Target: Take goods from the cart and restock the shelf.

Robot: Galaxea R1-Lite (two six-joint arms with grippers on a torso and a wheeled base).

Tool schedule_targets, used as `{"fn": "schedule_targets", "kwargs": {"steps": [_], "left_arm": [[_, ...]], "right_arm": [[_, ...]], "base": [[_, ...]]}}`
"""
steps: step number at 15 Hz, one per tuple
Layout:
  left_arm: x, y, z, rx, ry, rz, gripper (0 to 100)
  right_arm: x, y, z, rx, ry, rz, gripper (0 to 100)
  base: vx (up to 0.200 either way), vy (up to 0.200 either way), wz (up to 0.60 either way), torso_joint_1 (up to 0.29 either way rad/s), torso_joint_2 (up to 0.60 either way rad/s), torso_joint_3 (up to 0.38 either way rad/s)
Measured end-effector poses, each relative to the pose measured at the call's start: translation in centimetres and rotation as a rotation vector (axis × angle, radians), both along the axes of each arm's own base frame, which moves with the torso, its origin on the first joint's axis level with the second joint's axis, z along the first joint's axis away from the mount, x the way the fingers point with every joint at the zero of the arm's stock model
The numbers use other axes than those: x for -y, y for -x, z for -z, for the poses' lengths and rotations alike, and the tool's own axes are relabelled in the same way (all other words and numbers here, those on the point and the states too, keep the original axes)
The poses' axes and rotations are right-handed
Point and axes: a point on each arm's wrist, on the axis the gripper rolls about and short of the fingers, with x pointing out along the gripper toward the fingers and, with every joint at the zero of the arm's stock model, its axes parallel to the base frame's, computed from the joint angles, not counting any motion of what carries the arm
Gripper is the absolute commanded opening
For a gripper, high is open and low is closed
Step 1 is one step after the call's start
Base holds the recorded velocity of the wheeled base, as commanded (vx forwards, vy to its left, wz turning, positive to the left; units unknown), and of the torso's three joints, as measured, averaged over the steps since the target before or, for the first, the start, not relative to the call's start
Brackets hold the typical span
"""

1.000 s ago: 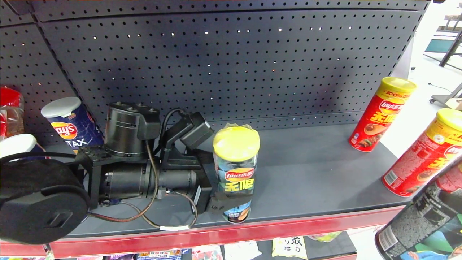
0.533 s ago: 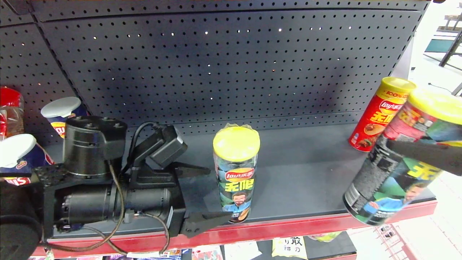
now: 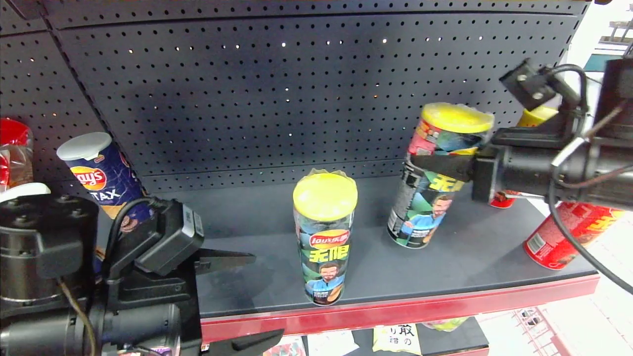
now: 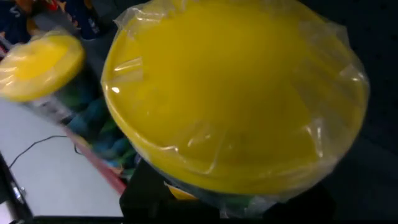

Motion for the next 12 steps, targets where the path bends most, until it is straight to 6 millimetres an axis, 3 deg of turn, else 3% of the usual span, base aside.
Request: {"fn": "schedule_targets", "kwargs": {"steps": [6, 12], "left_arm": [[-0.9, 1.3, -0.1, 0.023, 0.005, -0.021, 100], [-1.1, 1.5, -0.2, 0.032, 0.011, -0.023, 100]], "right_arm": [[-6.6, -6.8, 0.8, 0.028, 0.009, -0.091, 0], [-8.3, -9.6, 3.3, -0.017, 0.026, -0.122, 0]], "base": [[0.000, 0.000, 0.00, 0.000, 0.00, 0.000], [0.000, 0.000, 0.00, 0.000, 0.00, 0.000]]}}
